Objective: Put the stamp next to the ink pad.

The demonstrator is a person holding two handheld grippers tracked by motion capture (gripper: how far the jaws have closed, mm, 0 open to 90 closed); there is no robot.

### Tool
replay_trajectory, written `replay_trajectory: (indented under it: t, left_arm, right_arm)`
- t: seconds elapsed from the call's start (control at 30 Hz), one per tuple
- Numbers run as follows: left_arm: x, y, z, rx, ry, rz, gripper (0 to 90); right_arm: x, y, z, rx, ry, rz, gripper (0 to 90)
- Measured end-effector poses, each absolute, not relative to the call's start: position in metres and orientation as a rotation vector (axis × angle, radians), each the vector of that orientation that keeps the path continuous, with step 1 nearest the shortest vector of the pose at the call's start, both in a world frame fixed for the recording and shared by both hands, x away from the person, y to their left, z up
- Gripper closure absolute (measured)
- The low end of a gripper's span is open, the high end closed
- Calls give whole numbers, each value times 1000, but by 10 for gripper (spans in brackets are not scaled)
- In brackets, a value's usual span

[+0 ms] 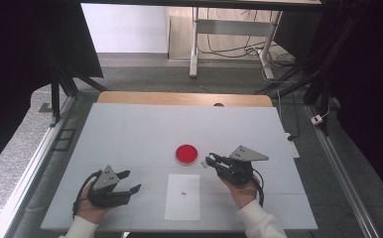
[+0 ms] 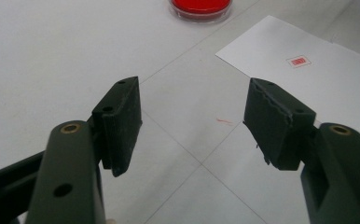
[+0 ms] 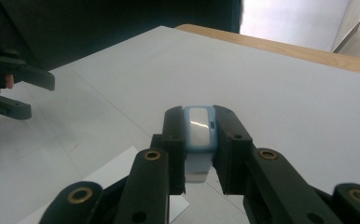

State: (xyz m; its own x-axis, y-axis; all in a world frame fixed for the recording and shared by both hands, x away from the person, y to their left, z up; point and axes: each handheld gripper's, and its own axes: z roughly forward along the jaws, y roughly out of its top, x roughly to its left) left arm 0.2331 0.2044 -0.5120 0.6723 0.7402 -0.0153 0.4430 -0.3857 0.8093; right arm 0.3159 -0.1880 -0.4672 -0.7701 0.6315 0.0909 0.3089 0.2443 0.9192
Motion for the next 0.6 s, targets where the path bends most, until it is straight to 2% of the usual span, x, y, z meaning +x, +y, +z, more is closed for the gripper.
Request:
replay_trajectory:
  t: [0.23, 0.6]
  left_arm:
    - [234, 205, -513, 2041, 907, 442, 363]
    - [236, 204, -515, 2054, 901, 440, 362]
  right_arm:
    - [322, -187, -469, 863, 2214, 1525, 748]
    - [358, -179, -468, 907, 2224, 1455, 748]
